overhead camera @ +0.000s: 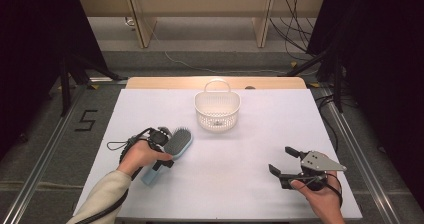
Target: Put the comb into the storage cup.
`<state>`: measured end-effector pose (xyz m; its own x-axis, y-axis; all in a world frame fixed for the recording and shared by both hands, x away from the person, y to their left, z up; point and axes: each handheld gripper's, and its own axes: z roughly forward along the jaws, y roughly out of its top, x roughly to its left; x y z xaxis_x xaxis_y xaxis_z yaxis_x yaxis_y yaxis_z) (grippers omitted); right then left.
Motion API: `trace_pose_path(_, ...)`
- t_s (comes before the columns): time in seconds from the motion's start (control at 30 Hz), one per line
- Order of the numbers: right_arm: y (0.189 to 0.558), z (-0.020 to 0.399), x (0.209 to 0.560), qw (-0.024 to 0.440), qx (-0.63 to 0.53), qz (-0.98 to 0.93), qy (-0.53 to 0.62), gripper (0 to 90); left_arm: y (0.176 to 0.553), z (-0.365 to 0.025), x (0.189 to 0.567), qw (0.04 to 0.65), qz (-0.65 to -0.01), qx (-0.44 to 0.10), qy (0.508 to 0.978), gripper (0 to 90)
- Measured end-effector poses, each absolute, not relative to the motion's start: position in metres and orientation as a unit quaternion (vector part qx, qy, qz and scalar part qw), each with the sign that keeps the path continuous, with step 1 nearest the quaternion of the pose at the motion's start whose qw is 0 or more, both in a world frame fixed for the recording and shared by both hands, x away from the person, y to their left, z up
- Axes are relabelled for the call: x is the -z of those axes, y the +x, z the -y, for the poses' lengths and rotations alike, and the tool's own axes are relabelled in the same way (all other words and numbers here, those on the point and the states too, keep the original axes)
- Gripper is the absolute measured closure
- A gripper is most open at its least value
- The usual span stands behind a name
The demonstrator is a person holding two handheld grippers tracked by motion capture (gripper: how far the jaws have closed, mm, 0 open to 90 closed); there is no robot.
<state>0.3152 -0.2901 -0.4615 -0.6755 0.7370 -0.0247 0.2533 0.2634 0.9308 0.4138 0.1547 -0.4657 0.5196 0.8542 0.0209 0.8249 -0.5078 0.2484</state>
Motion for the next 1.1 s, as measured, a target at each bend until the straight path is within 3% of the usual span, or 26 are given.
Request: trace_pose_path(1.1, 0.3156, 0.2908, 0.4624, 0.236, -0.507, -0.762, 0.328, 16.1, 0.4231, -0.1472, 0.4646, 0.087, -0.484, -0.038, 0.87, 43.0)
